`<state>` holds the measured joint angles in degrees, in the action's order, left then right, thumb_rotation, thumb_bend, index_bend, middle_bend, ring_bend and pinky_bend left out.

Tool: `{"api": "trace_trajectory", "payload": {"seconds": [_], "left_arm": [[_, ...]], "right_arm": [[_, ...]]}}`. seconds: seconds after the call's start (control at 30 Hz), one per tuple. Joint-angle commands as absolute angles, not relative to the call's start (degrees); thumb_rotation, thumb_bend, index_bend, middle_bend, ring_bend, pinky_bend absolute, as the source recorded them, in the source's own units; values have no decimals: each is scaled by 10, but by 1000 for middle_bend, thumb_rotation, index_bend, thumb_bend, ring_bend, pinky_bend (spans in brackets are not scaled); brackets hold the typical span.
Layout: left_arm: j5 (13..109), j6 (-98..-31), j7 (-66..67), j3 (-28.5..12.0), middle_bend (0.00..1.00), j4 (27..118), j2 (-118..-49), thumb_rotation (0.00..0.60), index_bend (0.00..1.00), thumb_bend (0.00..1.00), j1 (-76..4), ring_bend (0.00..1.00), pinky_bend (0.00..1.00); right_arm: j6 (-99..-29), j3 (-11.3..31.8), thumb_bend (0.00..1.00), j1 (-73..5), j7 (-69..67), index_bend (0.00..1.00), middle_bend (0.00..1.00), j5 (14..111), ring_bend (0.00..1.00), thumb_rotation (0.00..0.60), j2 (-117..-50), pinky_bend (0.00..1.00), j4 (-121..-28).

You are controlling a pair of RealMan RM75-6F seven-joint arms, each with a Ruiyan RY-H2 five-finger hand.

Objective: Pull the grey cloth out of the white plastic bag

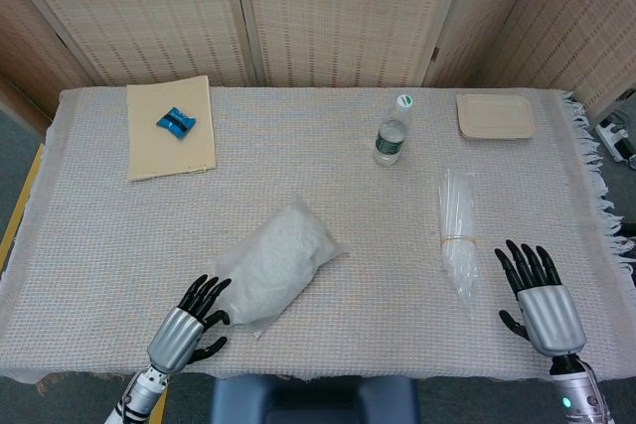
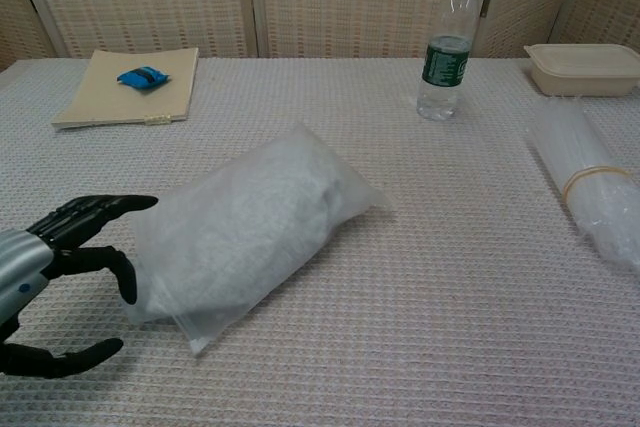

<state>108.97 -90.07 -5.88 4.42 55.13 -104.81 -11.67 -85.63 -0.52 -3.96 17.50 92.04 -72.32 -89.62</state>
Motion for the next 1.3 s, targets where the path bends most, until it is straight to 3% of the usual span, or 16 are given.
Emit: {"api": "trace_trajectory", "payload": {"seconds": [0.03,0.63,1.3], "left_arm": [[1085,-912,-59,39,83,516,-1075,600,515,293,-124,0,0],[1039,-920,-100,32,103,398,-1147,600,522,269,-142,0,0],[1016,-939,-112,45,111,382,-1151,600,583,354,-136,0,1]], "right_arm": [[-852,-5,120,-40,173,0,0,916,0,600,-719,0,-902],[-835,-9,120,-43,163,0,0,912,0,600,-701,0,-920],[-838,-11,121,-40,166,0,0,918,0,600,-700,0,-922]]}}
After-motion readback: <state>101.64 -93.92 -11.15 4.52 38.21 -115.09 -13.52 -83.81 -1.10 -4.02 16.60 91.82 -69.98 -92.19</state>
